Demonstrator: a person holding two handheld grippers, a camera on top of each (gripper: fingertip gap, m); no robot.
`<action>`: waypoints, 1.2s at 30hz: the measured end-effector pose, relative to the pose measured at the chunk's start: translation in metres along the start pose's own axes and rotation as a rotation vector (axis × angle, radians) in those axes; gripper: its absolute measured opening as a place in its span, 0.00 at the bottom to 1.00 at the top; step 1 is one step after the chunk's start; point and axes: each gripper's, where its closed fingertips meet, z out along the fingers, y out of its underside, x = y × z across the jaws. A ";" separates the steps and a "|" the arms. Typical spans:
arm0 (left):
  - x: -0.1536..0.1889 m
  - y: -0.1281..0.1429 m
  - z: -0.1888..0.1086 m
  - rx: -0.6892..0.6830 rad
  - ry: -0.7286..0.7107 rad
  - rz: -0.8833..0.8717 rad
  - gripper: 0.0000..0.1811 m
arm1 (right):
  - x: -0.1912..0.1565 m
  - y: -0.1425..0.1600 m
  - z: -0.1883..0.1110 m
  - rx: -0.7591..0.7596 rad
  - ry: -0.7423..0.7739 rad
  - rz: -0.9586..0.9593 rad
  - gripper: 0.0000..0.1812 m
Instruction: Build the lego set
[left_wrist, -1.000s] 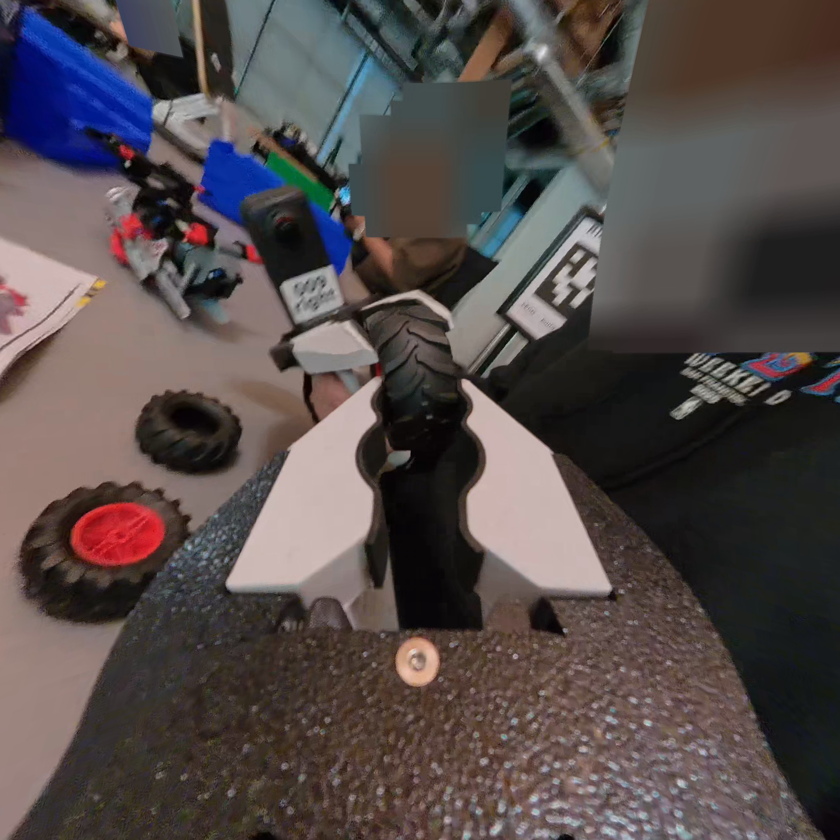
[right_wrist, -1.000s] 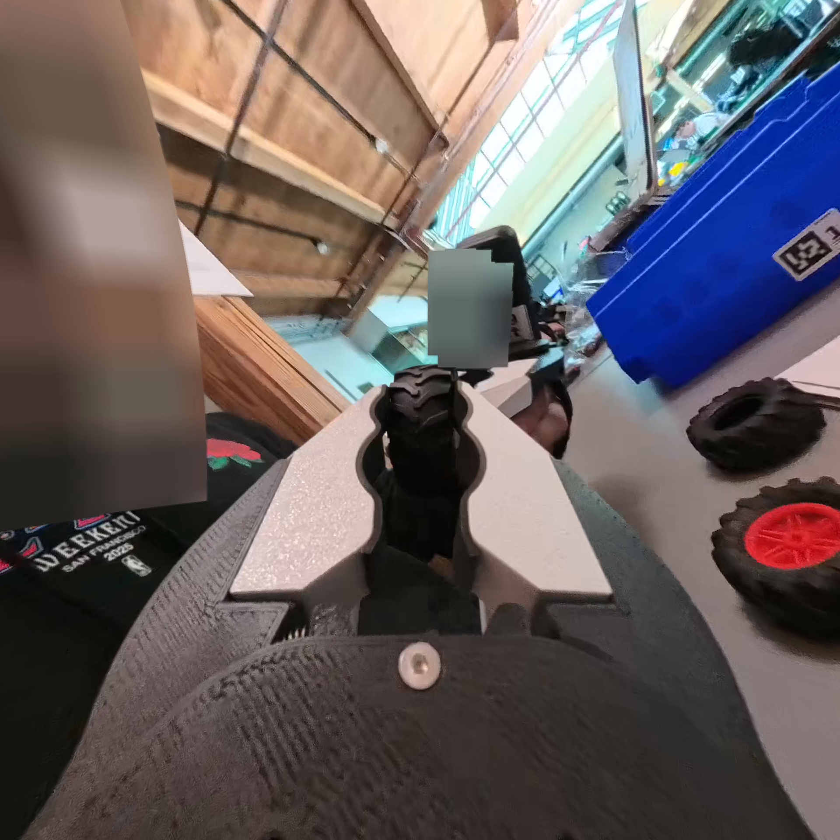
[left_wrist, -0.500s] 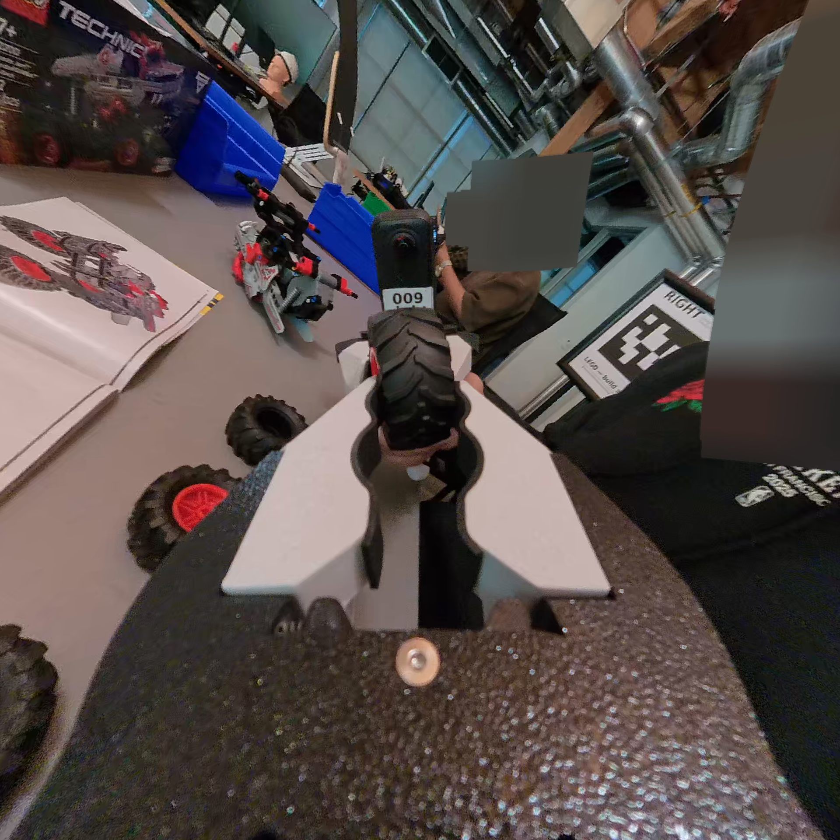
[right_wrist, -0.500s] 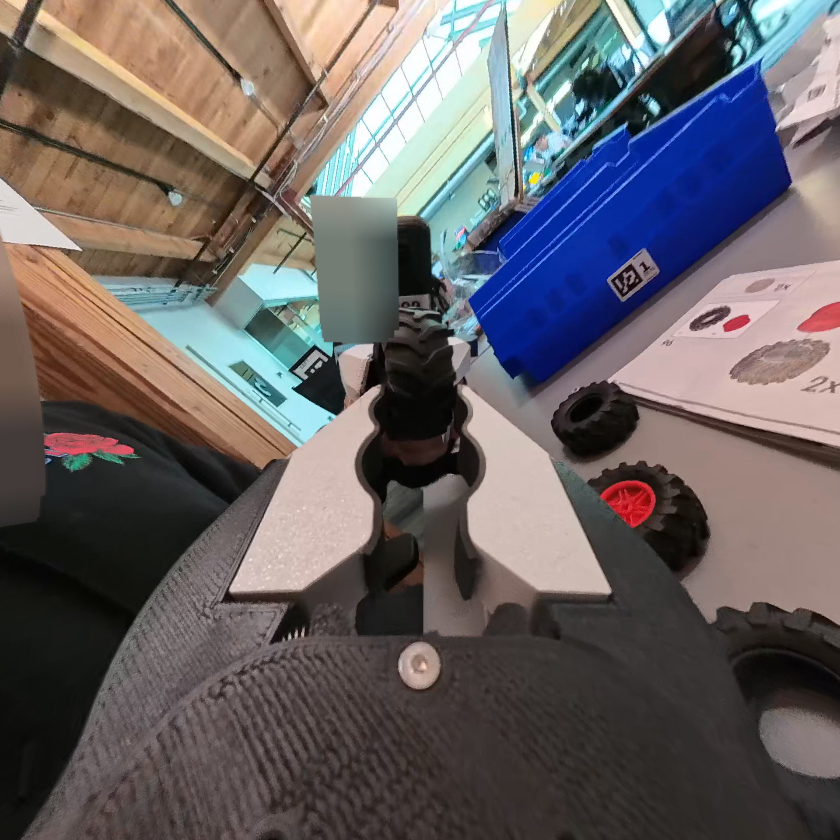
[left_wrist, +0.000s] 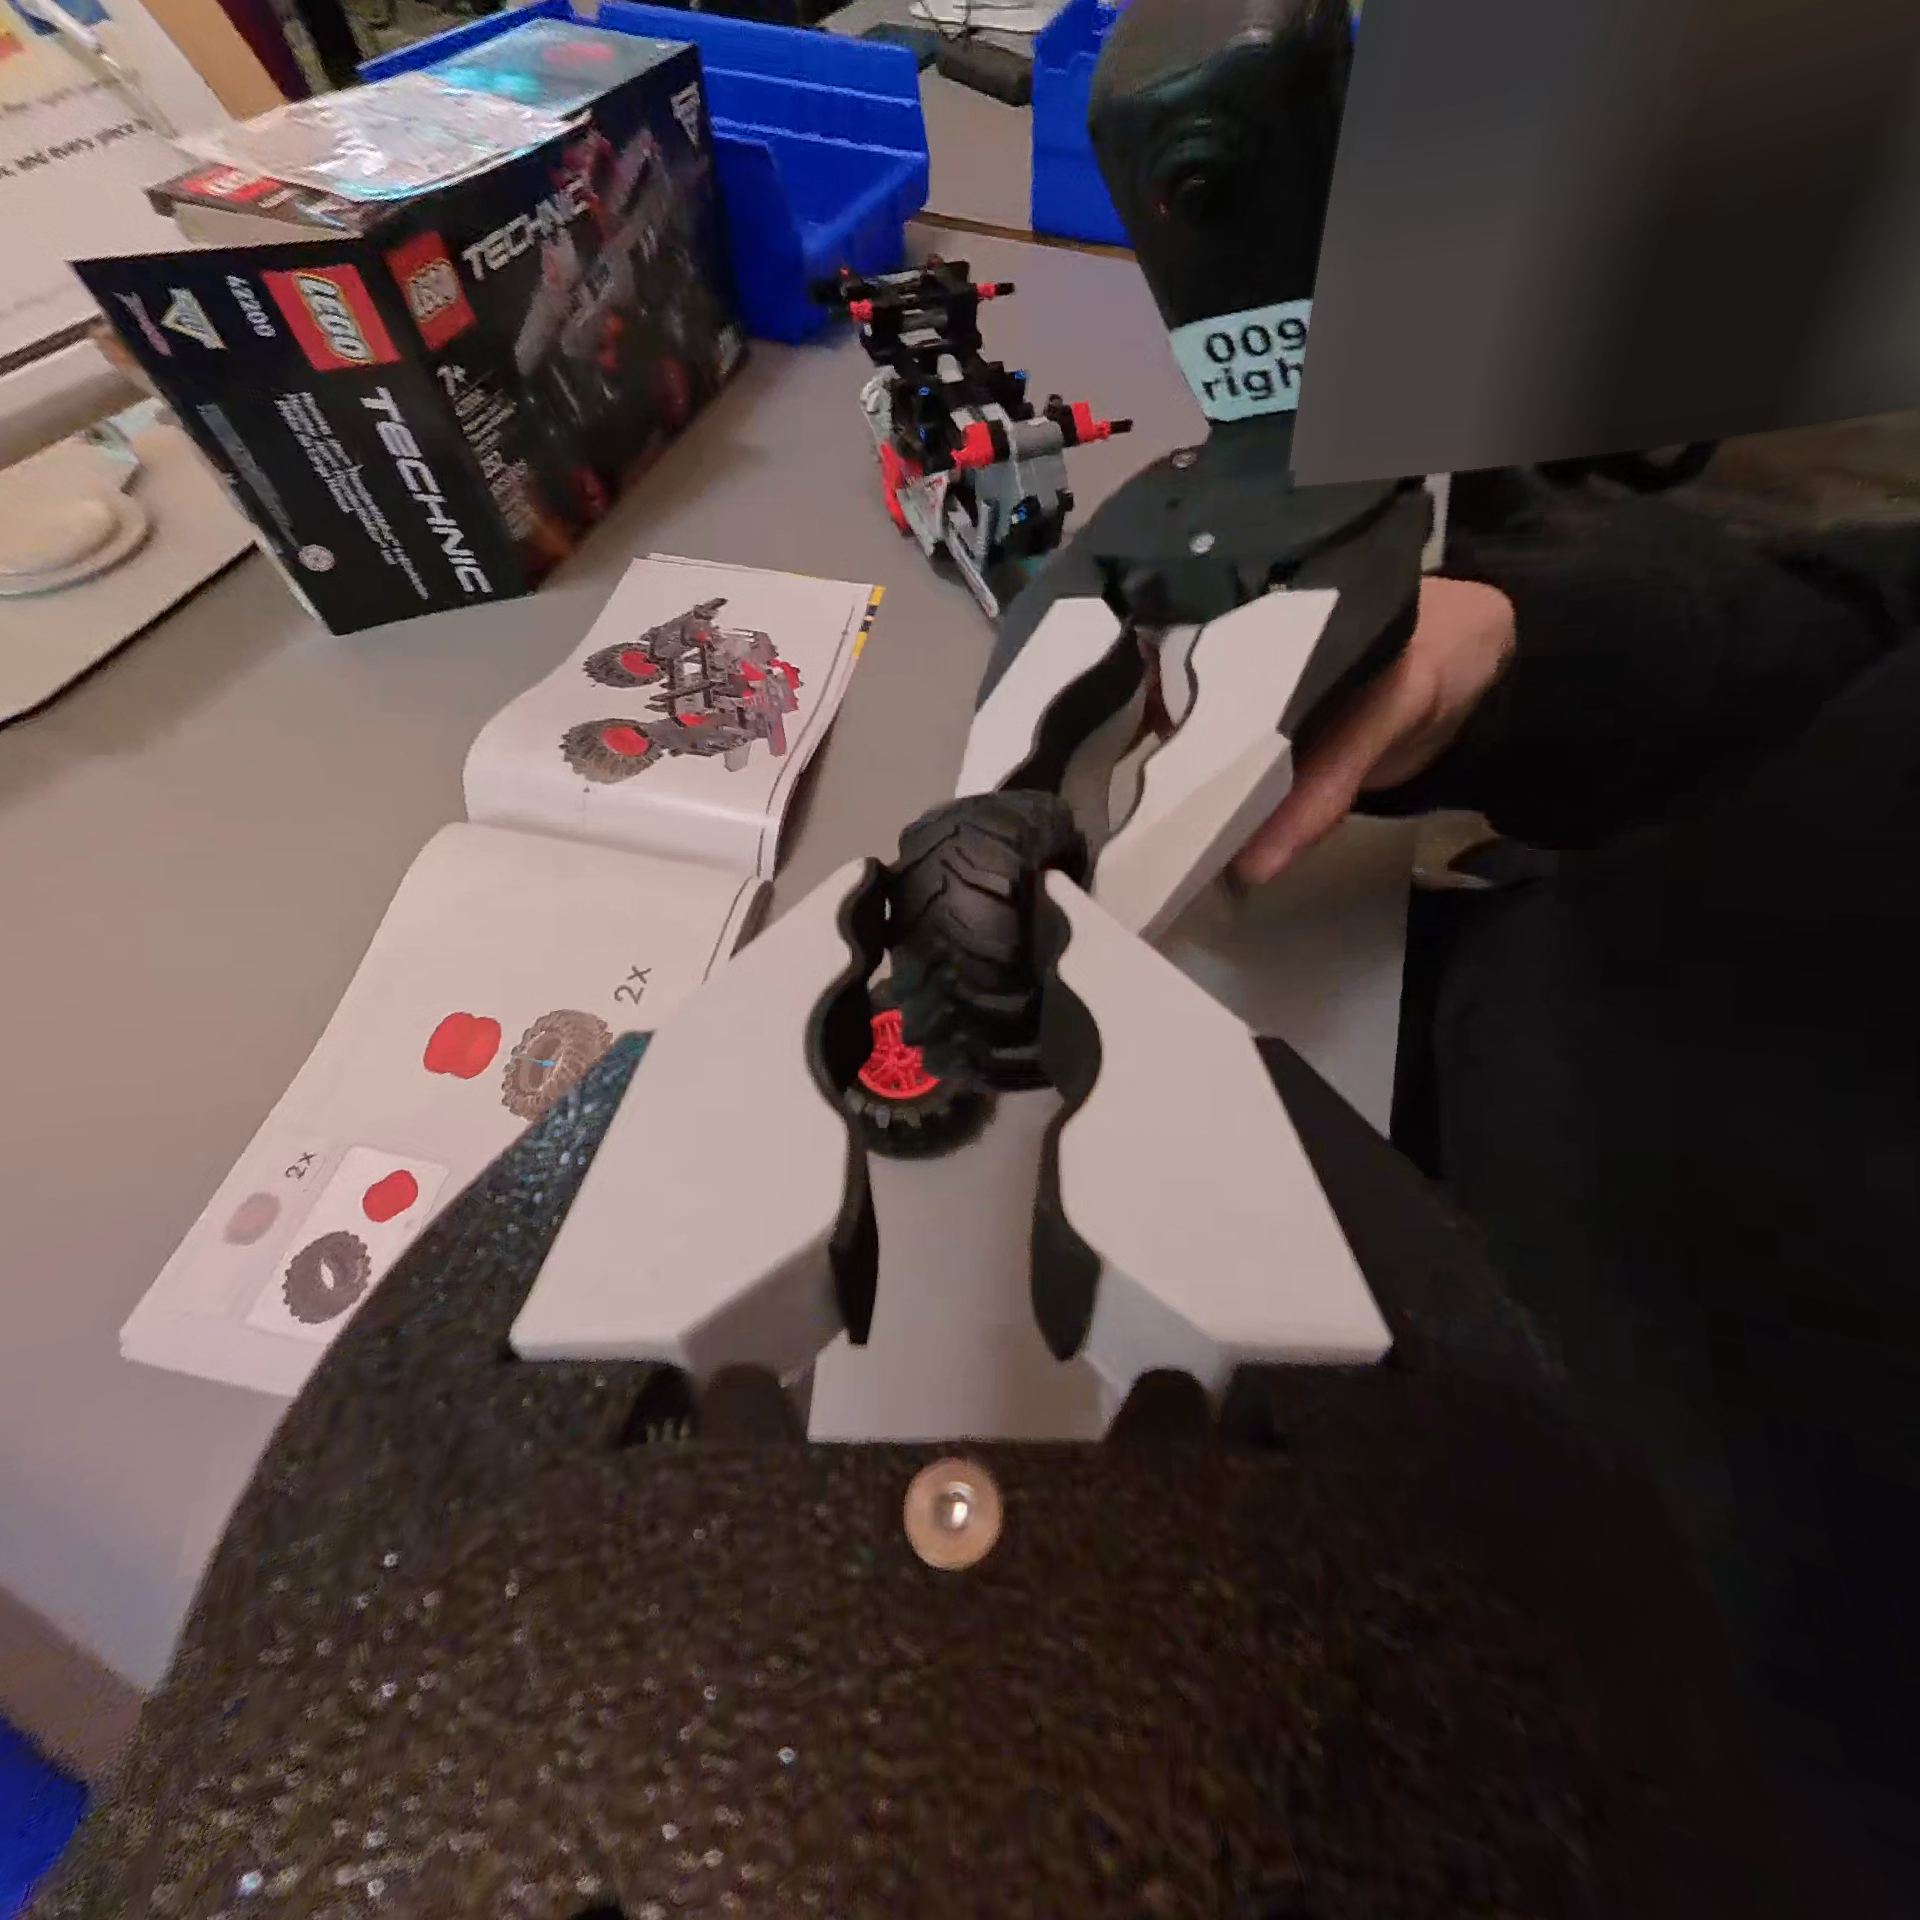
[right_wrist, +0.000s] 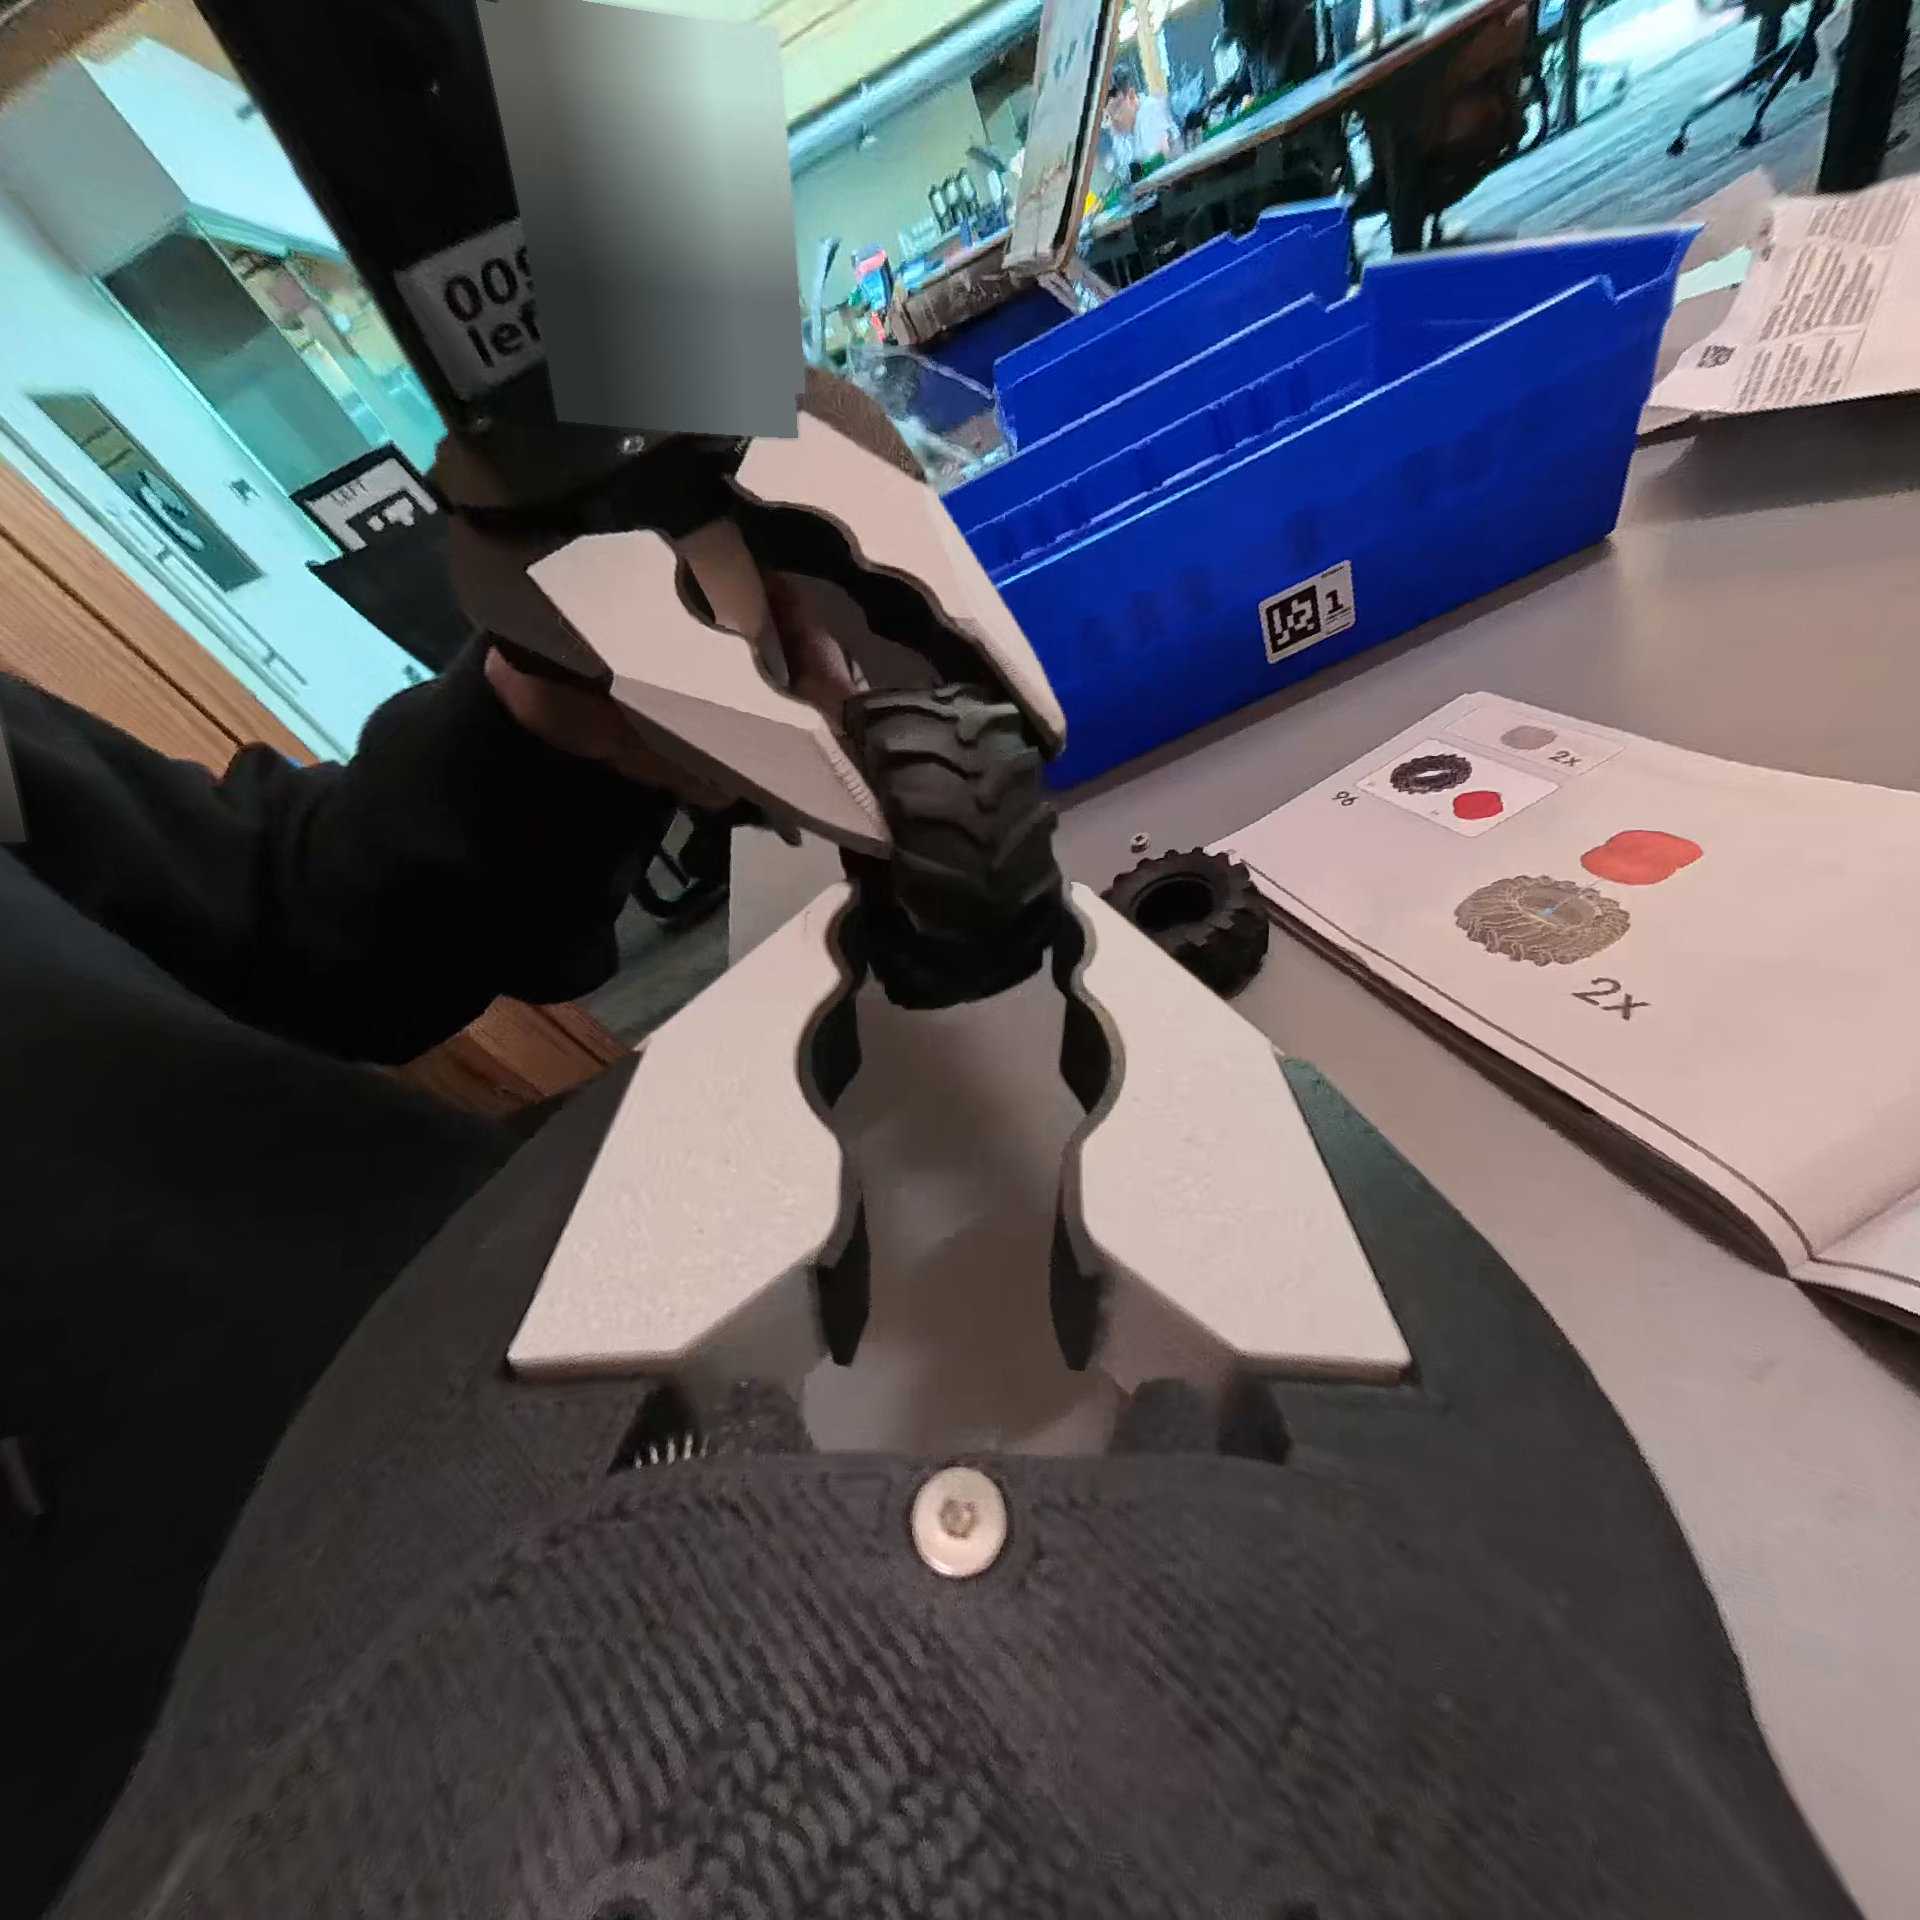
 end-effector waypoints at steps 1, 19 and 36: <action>-0.002 0.000 0.001 0.006 -0.012 -0.021 0.13 | 0.000 -0.001 0.002 0.023 0.008 0.001 0.21; -0.025 0.004 0.003 0.245 -0.115 -0.328 0.14 | 0.020 -0.009 0.007 0.253 0.006 0.342 0.14; -0.010 0.026 0.001 -0.047 -0.076 -0.071 0.08 | 0.010 0.011 0.012 0.104 -0.007 0.190 0.14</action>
